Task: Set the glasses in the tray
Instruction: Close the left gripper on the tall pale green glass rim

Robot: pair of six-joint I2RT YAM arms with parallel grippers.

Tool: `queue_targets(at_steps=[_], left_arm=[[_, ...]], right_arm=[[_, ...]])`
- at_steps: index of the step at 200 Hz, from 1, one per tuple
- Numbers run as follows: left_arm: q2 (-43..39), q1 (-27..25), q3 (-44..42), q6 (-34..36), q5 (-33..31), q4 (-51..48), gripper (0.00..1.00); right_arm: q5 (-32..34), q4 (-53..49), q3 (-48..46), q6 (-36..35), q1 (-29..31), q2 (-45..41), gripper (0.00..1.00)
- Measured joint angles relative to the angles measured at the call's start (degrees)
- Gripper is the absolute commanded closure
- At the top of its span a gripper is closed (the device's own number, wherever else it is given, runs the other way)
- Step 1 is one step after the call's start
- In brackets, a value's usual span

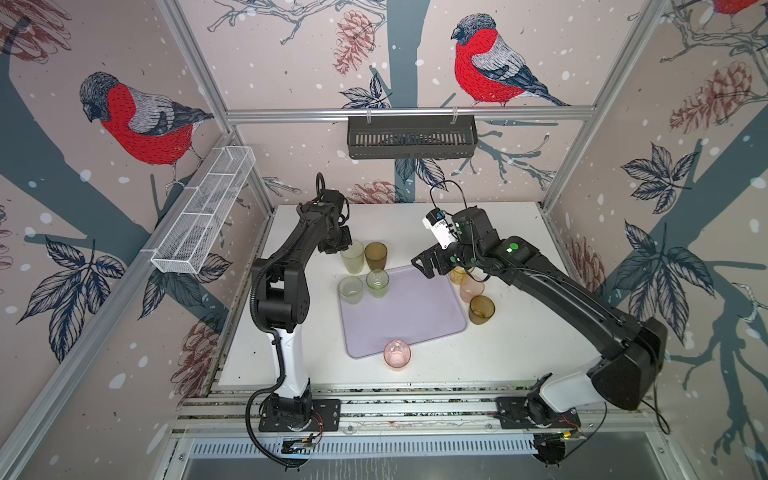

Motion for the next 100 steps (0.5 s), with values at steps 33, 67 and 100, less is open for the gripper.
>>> queue_targets(at_steps=[33,67,100], left_arm=[[0.2,0.0,0.0,0.4,-0.2,-0.2,0.76],[0.4,0.0,0.0,0.6,-0.2,-0.2,0.79],[0.6,0.0,0.0,0.8,-0.2,-0.2,0.82]], right_arm=[[0.0,0.0,0.3,0.0,0.0,0.0,0.0],[-0.1,-0.1,0.7,0.0,0.0,0.1,0.0],[-0.1,-0.1,0.9,0.0,0.0,0.2,0.0]])
